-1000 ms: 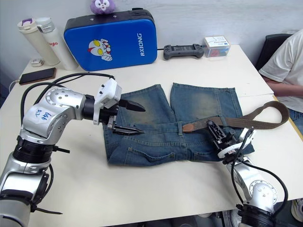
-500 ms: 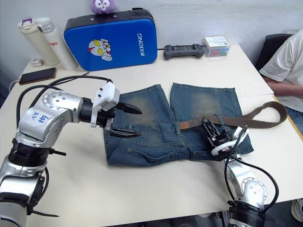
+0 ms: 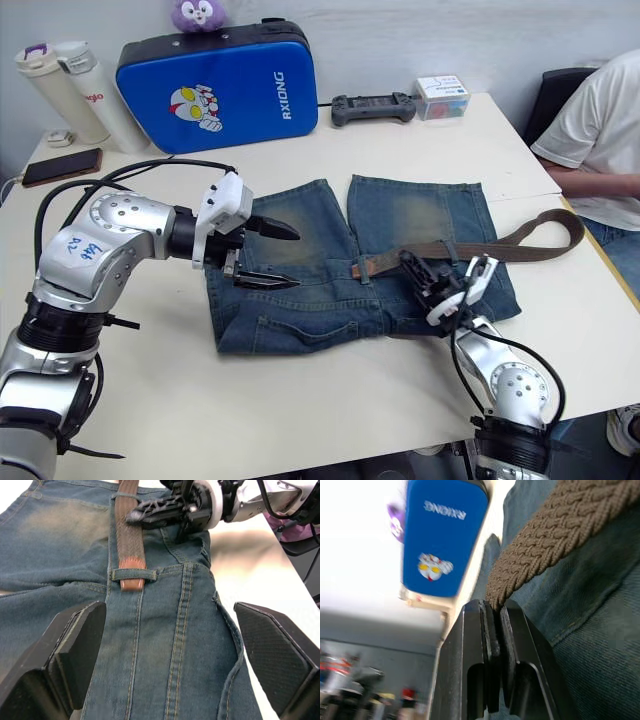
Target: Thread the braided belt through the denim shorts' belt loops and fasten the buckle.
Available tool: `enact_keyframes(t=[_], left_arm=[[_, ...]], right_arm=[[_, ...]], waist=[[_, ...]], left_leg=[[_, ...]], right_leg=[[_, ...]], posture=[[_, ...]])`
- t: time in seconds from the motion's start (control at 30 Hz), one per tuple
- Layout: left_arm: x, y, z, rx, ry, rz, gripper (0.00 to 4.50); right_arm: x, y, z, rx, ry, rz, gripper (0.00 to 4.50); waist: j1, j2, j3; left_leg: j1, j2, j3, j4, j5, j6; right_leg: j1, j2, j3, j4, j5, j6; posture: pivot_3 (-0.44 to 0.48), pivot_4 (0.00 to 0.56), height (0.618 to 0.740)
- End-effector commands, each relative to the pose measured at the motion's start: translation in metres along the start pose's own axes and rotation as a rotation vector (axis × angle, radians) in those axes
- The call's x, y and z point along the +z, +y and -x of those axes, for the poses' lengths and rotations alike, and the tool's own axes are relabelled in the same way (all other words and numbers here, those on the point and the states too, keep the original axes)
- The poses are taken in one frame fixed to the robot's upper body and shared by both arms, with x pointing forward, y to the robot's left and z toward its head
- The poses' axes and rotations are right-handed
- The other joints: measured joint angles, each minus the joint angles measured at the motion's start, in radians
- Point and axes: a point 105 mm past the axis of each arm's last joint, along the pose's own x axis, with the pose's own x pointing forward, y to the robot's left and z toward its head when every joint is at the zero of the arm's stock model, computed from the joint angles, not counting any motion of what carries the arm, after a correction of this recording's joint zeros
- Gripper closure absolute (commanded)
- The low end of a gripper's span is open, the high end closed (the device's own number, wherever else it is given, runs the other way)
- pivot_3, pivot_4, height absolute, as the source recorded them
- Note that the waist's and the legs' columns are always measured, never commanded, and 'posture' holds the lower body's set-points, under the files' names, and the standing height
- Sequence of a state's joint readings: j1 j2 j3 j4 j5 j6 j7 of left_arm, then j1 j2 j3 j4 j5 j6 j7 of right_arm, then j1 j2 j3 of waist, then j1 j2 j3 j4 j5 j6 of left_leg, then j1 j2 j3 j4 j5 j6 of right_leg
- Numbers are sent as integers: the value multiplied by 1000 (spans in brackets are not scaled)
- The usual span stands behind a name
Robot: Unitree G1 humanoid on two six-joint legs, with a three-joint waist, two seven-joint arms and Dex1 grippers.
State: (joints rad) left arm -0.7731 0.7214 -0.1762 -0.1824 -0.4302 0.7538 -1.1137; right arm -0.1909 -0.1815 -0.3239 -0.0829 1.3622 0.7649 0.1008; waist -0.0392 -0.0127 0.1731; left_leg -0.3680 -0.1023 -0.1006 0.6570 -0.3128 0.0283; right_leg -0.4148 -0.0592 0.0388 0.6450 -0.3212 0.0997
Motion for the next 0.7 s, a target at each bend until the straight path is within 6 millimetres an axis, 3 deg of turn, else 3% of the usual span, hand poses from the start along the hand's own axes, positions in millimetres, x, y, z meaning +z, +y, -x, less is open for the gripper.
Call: enact_keyframes(t=[0.03,0.3,0.47,0.63,0.7], left_arm=[[7,-1,1,4,-8,-48,0],[8,-2,-1,1,-18,-46,0],[8,-1,-2,-1,-19,-48,0],[8,-2,-5,-11,-23,-50,0],[8,-2,-5,-11,-24,-52,0]], right_arm=[[-58,-11,-10,-101,224,32,4400],[-84,17,-26,-60,391,216,4400],[-99,24,-22,-38,523,364,4400],[-96,29,-21,-10,523,360,4400],[-87,31,-20,-4,482,328,3653]], waist=[[-3,-2,-2],[-14,-5,-3],[-15,-5,-3],[-13,-5,-3],[-10,-5,-3]], left_leg=[[1,0,0,0,0,-1],[1,10,0,0,-4,-7],[-3,10,0,0,-5,-9],[-3,10,0,0,-5,-10],[-3,10,0,0,-5,-10]], right_leg=[[0,0,0,0,0,0],[-1,11,2,2,1,-7],[-12,14,7,12,0,-10],[-14,15,8,13,-1,-10],[-13,15,8,12,-1,-10]], posture=[[0,150,740],[0,150,740],[0,150,740],[0,150,740],[0,150,740]])
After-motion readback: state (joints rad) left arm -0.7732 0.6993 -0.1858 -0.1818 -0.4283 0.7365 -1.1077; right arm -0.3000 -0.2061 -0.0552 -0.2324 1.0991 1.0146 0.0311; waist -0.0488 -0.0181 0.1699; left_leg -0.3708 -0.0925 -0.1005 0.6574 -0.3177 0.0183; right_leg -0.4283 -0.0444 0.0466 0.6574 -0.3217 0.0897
